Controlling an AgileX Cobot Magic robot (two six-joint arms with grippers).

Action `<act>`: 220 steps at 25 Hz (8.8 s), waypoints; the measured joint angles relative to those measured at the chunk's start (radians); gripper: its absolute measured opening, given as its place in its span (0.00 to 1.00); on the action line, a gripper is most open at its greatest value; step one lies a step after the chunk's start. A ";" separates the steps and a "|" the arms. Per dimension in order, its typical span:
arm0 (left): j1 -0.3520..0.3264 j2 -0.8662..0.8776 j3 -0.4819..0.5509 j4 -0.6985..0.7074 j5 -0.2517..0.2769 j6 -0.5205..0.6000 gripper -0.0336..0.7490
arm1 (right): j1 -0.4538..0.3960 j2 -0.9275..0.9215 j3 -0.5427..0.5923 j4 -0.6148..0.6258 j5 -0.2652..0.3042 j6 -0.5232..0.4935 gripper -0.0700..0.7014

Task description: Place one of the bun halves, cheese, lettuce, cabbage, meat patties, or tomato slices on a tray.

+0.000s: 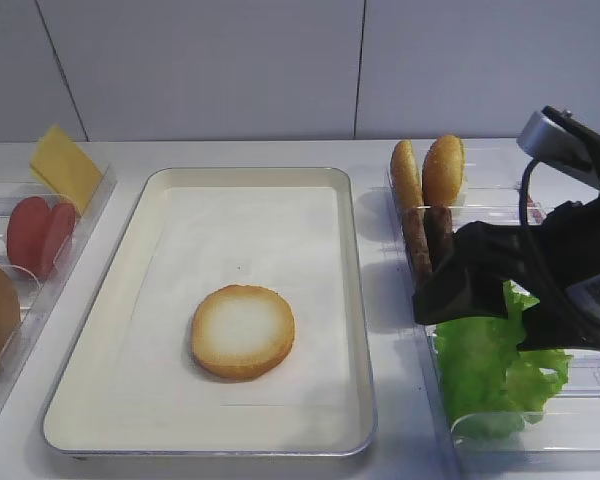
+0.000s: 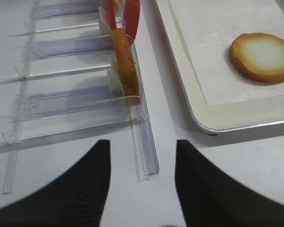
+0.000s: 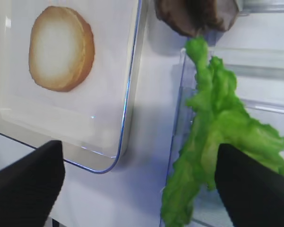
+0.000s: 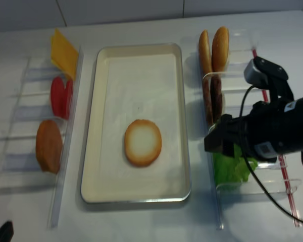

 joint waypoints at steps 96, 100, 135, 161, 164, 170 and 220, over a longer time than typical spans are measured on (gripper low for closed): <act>0.000 0.000 0.000 0.000 0.000 0.000 0.46 | 0.335 0.578 -0.474 0.060 -0.111 -0.043 0.11; 0.000 0.000 0.000 0.000 0.000 0.000 0.46 | 0.335 0.582 -0.474 0.047 -0.111 -0.043 0.11; 0.000 0.000 0.000 0.000 0.000 0.000 0.46 | 0.335 0.602 -0.746 -0.344 0.268 0.173 0.83; 0.000 0.000 0.002 0.000 0.000 0.000 0.46 | 0.335 0.151 -0.941 -0.638 0.479 0.261 0.83; 0.000 0.000 0.002 0.000 0.000 0.000 0.46 | 0.335 0.035 -0.941 -0.680 0.488 0.259 0.83; 0.000 0.000 0.002 0.000 0.000 0.000 0.46 | 0.335 -0.191 -0.887 -0.754 0.495 0.240 0.83; 0.000 0.000 0.002 0.000 0.000 0.000 0.46 | -0.273 -1.214 0.175 -0.641 0.371 0.072 0.83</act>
